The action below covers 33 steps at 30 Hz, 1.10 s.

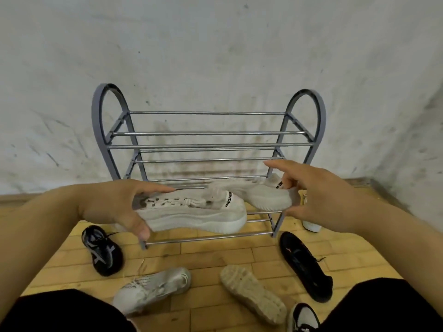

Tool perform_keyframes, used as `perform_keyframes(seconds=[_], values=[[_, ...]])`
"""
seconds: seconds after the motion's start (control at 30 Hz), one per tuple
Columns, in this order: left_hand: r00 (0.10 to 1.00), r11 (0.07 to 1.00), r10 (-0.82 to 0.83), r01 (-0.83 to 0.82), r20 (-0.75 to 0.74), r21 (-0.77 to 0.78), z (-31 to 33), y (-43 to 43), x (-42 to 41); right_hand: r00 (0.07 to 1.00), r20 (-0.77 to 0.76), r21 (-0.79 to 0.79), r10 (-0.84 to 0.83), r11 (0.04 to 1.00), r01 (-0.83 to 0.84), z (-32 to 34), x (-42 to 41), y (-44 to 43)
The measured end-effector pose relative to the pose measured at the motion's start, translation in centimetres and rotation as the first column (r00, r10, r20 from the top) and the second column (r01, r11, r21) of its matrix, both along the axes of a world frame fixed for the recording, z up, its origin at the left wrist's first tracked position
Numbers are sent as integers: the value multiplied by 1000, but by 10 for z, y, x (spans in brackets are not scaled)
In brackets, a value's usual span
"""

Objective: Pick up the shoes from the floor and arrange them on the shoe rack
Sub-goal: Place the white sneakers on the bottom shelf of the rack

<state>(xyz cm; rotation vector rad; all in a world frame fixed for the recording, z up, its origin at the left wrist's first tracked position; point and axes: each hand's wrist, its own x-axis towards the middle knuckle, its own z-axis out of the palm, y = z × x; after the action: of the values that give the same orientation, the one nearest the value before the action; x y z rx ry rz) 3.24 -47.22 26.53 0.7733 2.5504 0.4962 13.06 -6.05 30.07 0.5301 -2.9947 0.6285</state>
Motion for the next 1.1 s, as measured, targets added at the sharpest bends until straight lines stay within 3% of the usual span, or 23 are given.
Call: perform_keyframes(seconds=[0.23,0.43,0.77,1.0,1.1], values=[[978,990,-38,10,206,137,0,8,-5,1000,20,147,1,989,-4,0,-4,10],[993,998,-60,59,101,9,-15,17,-14,995,97,310,-10,951,-21,-17,-6,8],[988,970,-137,149,72,-193,-44,33,-32,945,311,496,97,832,-249,-84,-12,4],[986,973,-142,156,92,-172,-59,40,-50,967,253,620,37,761,-192,-131,-42,9],[987,976,-128,143,97,-164,-64,44,-59,980,195,710,26,686,-159,-154,-61,7]])
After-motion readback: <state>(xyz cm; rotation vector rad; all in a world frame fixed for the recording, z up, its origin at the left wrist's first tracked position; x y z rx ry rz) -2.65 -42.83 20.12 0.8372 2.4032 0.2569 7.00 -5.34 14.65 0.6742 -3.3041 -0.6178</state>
